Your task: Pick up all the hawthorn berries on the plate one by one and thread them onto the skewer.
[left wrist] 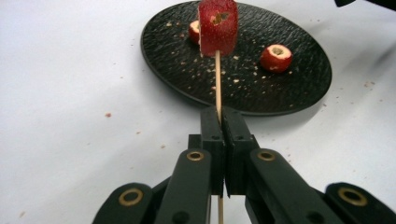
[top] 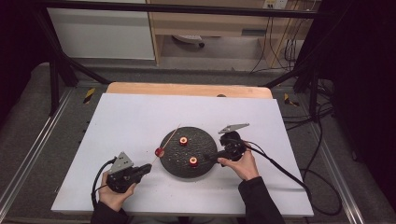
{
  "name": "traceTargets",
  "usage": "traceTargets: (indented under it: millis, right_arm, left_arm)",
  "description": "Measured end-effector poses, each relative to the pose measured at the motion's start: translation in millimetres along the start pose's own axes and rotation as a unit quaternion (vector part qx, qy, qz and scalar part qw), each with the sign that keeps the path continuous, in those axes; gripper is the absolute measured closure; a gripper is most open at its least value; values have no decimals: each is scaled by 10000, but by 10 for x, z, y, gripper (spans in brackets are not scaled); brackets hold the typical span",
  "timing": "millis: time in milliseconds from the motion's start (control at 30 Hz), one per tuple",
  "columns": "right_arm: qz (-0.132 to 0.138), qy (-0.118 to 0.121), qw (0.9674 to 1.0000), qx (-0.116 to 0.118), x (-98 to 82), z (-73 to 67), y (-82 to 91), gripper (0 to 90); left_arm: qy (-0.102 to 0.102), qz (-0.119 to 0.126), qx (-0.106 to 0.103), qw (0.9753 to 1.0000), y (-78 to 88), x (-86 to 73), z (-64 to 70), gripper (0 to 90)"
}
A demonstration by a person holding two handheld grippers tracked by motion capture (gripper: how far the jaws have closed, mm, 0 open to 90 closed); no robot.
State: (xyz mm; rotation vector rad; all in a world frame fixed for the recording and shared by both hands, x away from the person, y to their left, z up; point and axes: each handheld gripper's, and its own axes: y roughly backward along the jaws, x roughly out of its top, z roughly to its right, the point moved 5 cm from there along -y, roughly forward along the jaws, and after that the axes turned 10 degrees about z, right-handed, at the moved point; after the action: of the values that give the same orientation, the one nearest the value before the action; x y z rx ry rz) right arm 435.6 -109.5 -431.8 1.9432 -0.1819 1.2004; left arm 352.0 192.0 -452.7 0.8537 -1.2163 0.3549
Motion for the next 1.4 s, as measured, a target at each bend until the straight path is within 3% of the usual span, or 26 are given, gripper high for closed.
traceTargets:
  millis: [367,733,900,1400]
  right_arm:
    - [-715,393,9966,111,147,-186,-137,87]
    - [-1239,427,9911,244,181,-309,-373,169]
    - [-1520,540,9863,344,179,-368,-492,246]
    - [-2201,389,9730,574,113,-413,-650,496]
  left_arm:
    - [123,-130,-6,9998,94,-112,-121,881]
    - [93,-198,-29,9998,106,-142,-116,881]
    - [74,-226,-20,9997,97,-150,-106,881]
    - [60,-270,-16,9996,84,-161,-110,881]
